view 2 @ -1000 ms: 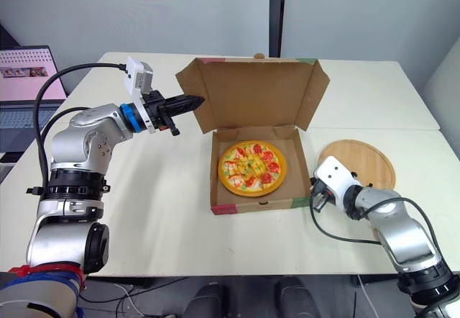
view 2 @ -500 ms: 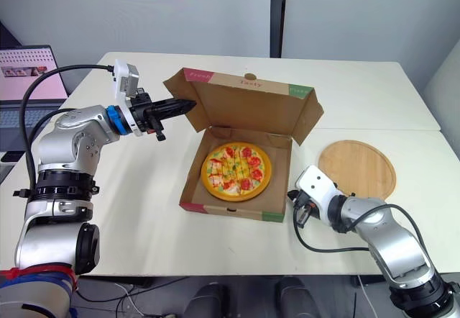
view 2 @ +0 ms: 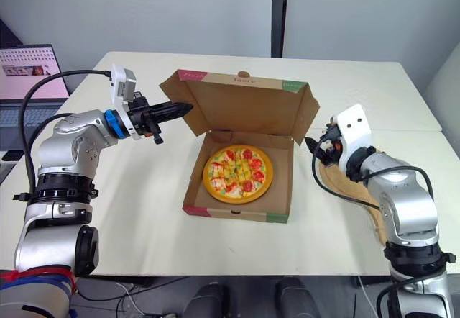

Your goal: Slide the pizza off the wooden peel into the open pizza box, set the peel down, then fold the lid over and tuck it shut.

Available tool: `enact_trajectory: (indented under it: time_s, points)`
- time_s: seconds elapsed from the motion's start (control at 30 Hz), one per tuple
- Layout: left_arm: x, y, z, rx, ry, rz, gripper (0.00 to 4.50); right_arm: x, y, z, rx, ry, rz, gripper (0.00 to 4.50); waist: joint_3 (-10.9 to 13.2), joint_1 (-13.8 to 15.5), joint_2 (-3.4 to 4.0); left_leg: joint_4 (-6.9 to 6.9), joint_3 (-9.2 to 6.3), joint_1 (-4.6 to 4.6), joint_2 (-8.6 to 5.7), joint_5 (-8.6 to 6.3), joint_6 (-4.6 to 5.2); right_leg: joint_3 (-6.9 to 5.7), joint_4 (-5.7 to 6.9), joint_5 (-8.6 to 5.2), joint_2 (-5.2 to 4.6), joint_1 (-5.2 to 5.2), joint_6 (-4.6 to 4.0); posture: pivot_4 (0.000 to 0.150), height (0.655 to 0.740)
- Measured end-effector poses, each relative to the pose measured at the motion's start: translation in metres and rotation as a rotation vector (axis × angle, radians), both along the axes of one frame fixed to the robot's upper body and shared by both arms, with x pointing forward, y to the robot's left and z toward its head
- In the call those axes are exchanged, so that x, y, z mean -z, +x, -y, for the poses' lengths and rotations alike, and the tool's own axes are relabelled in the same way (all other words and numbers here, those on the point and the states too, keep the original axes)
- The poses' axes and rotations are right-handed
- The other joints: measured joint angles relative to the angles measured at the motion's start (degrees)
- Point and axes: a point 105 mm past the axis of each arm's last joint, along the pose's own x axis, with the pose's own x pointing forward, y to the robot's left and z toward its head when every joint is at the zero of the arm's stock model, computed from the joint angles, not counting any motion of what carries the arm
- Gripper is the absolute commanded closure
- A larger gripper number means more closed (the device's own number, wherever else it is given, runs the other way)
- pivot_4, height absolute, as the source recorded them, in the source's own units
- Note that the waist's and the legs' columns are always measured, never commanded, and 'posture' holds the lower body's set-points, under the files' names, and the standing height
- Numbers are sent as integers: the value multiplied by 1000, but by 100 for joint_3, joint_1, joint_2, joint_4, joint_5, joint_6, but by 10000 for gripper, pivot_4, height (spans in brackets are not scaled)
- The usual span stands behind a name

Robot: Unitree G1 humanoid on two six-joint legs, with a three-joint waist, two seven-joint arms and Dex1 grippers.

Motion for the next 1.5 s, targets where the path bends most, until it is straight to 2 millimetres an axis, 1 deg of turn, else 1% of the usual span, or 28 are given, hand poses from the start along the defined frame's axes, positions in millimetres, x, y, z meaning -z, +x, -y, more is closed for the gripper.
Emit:
enact_trajectory:
  time_s: [0.13, 0.2, 0.27, 0.37, 0.5, 0.53, 0.6, 0.7, 0.87, 1.0, 1.2, 1.33, 1.5]
  points:
    - [0, 0, -1, -5, 4, 7, 45000, -16, 5, -9, -17, 24, 28, 9184, 0, 0, 0, 1, -1, 0, 0, 0, 0, -1, 1, 0, -1, 0, -1, 1500, 7316]
    - [-1, 1, -1, -13, 4, 11, 45000, -24, 6, -17, -38, 64, 36, 9184, 0, -8, 0, 1, -1, 1, 1, 0, 0, 0, 3, 0, -1, 0, -1, 1500, 7316]
    - [-1, 2, -1, -21, 3, 11, 45000, -26, 5, -24, -60, 90, 30, 9184, 0, -4, 0, 0, -3, 0, 1, 0, 0, -2, 4, 0, -1, 0, -1, 1500, 7316]
    - [-1, 2, -2, -24, 3, 11, 45000, -24, 5, -28, -63, 109, 10, 15339, 0, 0, 0, 1, -2, -1, -1, 0, 0, -1, 3, 1, -3, 0, -1, 1500, 7316]
    - [-1, 3, -2, -30, 3, 11, 45000, -24, 5, -27, -51, 114, 13, 29569, 0, 1, 0, 1, -2, -1, -1, 0, 0, -2, 3, 0, -3, 0, -1, 1500, 7316]
    - [-1, 3, -2, -32, 4, 13, 45000, -25, 5, -28, -50, 116, 17, 35206, 0, 0, 0, 1, -2, -1, 0, 0, 0, -2, 3, 0, -3, 0, -1, 1500, 7316]
    - [-1, 3, -2, -33, 4, 15, 45000, -26, 4, -28, -51, 117, 22, 36895, 0, -2, 0, 1, -2, 0, 0, 0, 0, -2, 3, 1, -3, 0, -1, 1500, 7316]
    - [1, 3, -2, -46, 8, 13, 45000, -27, 5, -29, -38, 125, 27, 44872, 0, -3, 0, 1, -2, 0, 0, 0, 0, -2, 4, 1, -3, 0, -1, 1500, 7316]
    - [-3, 1, 0, -84, 41, 6, 45000, -34, 4, -35, -30, 142, 23, 44872, 0, -1, 0, 0, -5, -1, 1, 0, 0, -3, 4, 1, -3, 0, -1, 1500, 7316]
    - [-5, -3, 4, -130, 49, -40, 45000, -37, 1, -43, -12, 167, 5, 44872, 0, -1, 0, 0, -6, -1, 1, 0, 0, -4, 6, 1, -4, -1, -1, 1500, 7316]
    - [-4, -8, 14, -181, 14, -110, 45000, -37, -1, -43, 42, 211, -26, 44872, 0, -1, 0, 0, -6, -1, 0, 0, 0, -4, 6, 1, -8, 0, -1, 1500, 7316]
    - [-4, -9, 21, -222, -39, -150, 45000, -36, -4, -47, 61, 235, -42, 44872, 0, 0, 1, 0, -8, -1, -1, 0, 0, -5, 6, 1, -8, 0, -1, 1500, 7316]
    - [-6, -9, 25, -235, -88, -197, 45000, -43, -3, -47, 72, 246, -32, 44872, 0, -1, 1, 0, -8, 0, -2, 0, 0, -6, 6, 1, -9, -1, -1, 1500, 7316]
